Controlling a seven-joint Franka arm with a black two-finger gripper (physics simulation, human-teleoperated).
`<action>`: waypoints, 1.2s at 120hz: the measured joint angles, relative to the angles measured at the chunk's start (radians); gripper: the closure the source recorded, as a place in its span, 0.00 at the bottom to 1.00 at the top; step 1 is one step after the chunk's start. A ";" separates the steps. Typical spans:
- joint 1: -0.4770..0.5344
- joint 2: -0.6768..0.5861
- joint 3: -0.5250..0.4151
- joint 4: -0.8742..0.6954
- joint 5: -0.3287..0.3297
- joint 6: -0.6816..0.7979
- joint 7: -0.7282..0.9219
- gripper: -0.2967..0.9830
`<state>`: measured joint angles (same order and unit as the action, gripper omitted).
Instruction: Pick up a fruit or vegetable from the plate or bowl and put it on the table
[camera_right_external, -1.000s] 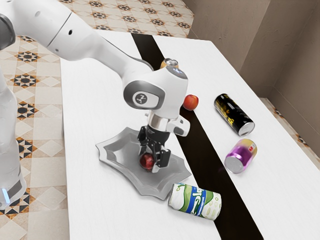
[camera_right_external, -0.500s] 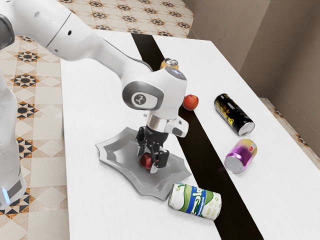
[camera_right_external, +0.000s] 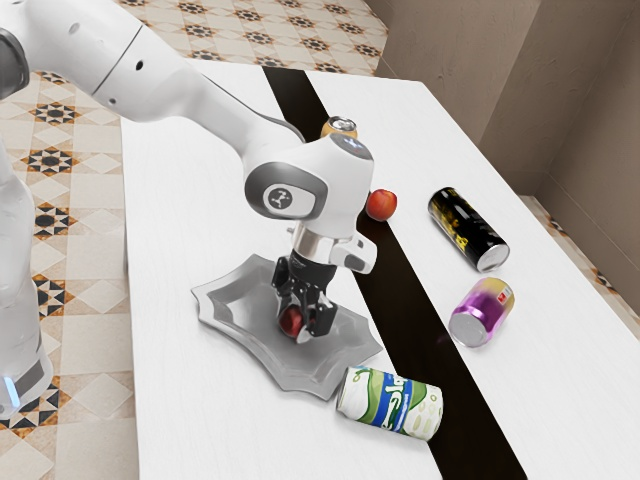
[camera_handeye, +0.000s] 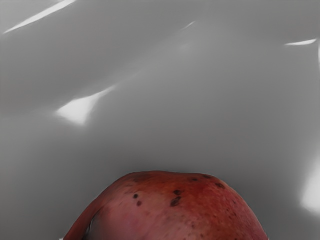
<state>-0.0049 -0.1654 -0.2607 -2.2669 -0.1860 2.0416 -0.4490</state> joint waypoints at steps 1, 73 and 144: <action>0.000 0.000 0.000 0.000 0.000 0.000 0.000 0.45; 0.147 -0.022 0.290 0.064 0.121 -0.038 0.000 0.46; 0.165 -0.020 0.416 0.149 0.178 -0.099 0.011 0.28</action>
<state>0.1598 -0.1859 0.1556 -2.1180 -0.0078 1.9426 -0.4375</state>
